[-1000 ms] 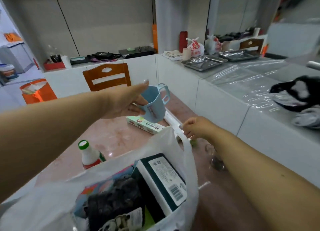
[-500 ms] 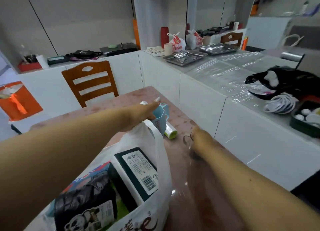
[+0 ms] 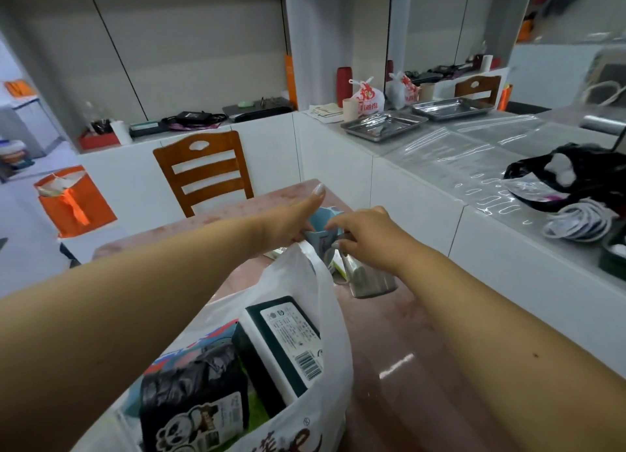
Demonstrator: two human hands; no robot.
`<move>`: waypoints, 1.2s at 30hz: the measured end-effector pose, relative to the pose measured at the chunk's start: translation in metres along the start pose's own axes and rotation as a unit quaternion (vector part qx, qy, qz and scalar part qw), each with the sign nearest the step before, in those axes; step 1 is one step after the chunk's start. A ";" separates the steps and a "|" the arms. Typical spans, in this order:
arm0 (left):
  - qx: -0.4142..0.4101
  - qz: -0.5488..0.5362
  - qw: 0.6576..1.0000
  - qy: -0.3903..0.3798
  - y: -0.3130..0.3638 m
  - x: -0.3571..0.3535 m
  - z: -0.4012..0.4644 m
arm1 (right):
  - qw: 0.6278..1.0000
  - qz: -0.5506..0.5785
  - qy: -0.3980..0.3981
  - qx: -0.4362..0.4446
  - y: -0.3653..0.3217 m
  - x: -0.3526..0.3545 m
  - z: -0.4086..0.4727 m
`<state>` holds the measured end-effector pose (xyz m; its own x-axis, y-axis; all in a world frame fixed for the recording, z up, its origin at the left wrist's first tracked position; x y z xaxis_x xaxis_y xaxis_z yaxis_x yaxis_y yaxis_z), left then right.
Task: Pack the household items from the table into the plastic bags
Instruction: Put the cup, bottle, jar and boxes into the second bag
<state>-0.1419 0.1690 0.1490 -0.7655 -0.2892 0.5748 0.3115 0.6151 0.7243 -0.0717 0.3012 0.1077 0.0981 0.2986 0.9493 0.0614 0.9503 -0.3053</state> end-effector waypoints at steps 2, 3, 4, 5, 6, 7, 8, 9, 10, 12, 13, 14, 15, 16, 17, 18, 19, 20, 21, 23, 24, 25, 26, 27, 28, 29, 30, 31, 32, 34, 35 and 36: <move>-0.006 -0.005 1.000 -0.004 -0.001 0.005 -0.004 | 1.000 -0.010 0.010 -0.004 -0.001 0.001 0.004; -0.010 -0.007 1.000 -0.006 -0.001 0.008 -0.008 | 1.000 -0.012 0.018 -0.007 -0.004 0.004 0.006; -0.013 -0.010 1.000 -0.004 0.000 0.010 -0.013 | 0.999 -0.019 0.027 -0.007 -0.007 0.007 0.007; -0.015 -0.016 1.000 0.000 0.001 0.014 -0.019 | 0.999 -0.037 0.035 -0.003 -0.013 0.012 0.009; -0.018 -0.027 0.999 0.006 0.004 0.017 -0.026 | 0.997 -0.065 0.044 0.006 -0.019 0.019 0.011; -0.024 -0.040 0.999 0.013 0.008 0.022 -0.035 | 0.994 -0.095 0.055 0.015 -0.028 0.028 0.011; -0.035 -0.051 0.998 0.026 0.012 0.028 -0.046 | 0.990 -0.121 0.068 0.020 -0.036 0.039 0.011; -0.052 -0.060 0.996 0.047 0.015 0.034 -0.058 | 0.986 -0.143 0.087 0.022 -0.046 0.052 0.010; -0.073 -0.064 0.993 0.074 0.018 0.041 -0.072 | 0.981 -0.157 0.108 0.022 -0.056 0.067 0.008; -0.116 -0.062 0.982 0.137 0.022 0.056 -0.100 | 0.973 -0.170 0.157 0.027 -0.080 0.097 0.001; -0.136 -0.064 0.974 0.169 0.022 0.062 -0.113 | 0.969 -0.170 0.176 0.033 -0.094 0.110 -0.004; -0.152 -0.070 0.966 0.199 0.021 0.068 -0.125 | 0.967 -0.169 0.188 0.039 -0.109 0.120 -0.008; -0.163 -0.081 0.957 0.225 0.018 0.074 -0.136 | 0.965 -0.169 0.196 0.047 -0.123 0.127 -0.011; -0.169 -0.096 0.949 0.249 0.014 0.079 -0.146 | 0.965 -0.166 0.196 0.056 -0.137 0.130 -0.014; -0.169 -0.110 0.941 0.273 0.008 0.083 -0.155 | 0.967 -0.156 0.189 0.066 -0.149 0.131 -0.017; -0.164 -0.118 0.935 0.292 0.001 0.085 -0.164 | 0.973 -0.138 0.172 0.071 -0.160 0.130 -0.019; -0.152 -0.122 0.933 0.302 -0.007 0.086 -0.172 | 0.979 -0.119 0.150 0.075 -0.170 0.128 -0.021; -0.135 -0.128 0.935 0.301 -0.016 0.086 -0.179 | 0.983 -0.108 0.125 0.078 -0.179 0.123 -0.024; -0.108 -0.135 0.940 0.295 -0.025 0.085 -0.185 | 0.987 -0.104 0.097 0.081 -0.187 0.116 -0.026; -0.024 -0.136 0.948 0.287 -0.041 0.078 -0.193 | 0.990 -0.101 0.036 0.093 -0.201 0.096 -0.031; 0.034 -0.113 0.951 0.287 -0.048 0.074 -0.196 | 0.990 -0.099 0.005 0.102 -0.205 0.084 -0.034; 0.097 -0.062 0.951 0.286 -0.055 0.072 -0.199 | 0.989 -0.095 -0.026 0.110 -0.209 0.072 -0.037; 0.155 0.009 0.946 0.285 -0.062 0.069 -0.201 | 0.988 -0.089 -0.058 0.113 -0.211 0.062 -0.040; 0.197 0.080 0.934 0.286 -0.069 0.068 -0.204 | 0.986 -0.087 -0.082 0.115 -0.212 0.053 -0.043; 0.223 0.134 0.922 0.285 -0.075 0.065 -0.208 | 0.984 -0.090 -0.095 0.117 -0.213 0.047 -0.044; 0.242 0.166 0.914 0.281 -0.079 0.063 -0.214 | 0.983 -0.100 -0.099 0.118 -0.214 0.043 -0.044; 0.256 0.184 0.907 0.279 -0.081 0.061 -0.220 | 0.982 -0.112 -0.097 0.118 -0.216 0.041 -0.044; 0.265 0.196 0.902 0.278 -0.082 0.059 -0.226 | 0.981 -0.122 -0.089 0.118 -0.217 0.040 -0.042; 0.273 0.201 0.900 0.273 -0.081 0.057 -0.233 | 0.982 -0.129 -0.080 0.116 -0.218 0.038 -0.040; 0.293 0.207 0.899 0.250 -0.079 0.051 -0.245 | 0.981 -0.146 -0.060 0.111 -0.219 0.033 -0.032; 0.307 0.222 0.895 0.234 -0.077 0.048 -0.251 | 0.979 -0.159 -0.052 0.114 -0.220 0.030 -0.029; 0.321 0.235 0.891 0.217 -0.076 0.044 -0.255 | 0.977 -0.169 -0.053 0.117 -0.221 0.026 -0.026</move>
<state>-0.0552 -0.0778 0.2162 -0.3023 -0.0587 0.9514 0.0478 0.9959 0.0767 -0.0569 0.0964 0.1984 0.0073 -0.0407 0.9991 -0.1568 0.9868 0.0413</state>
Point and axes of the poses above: each hand's wrist, its own z-axis towards the middle knuckle, its own x-axis out of the back of the hand, y = z × x, the point moved 2 cm from there along z, towards the middle knuckle, and after that the axes turned 7 degrees about -y, right-handed, at the moved point
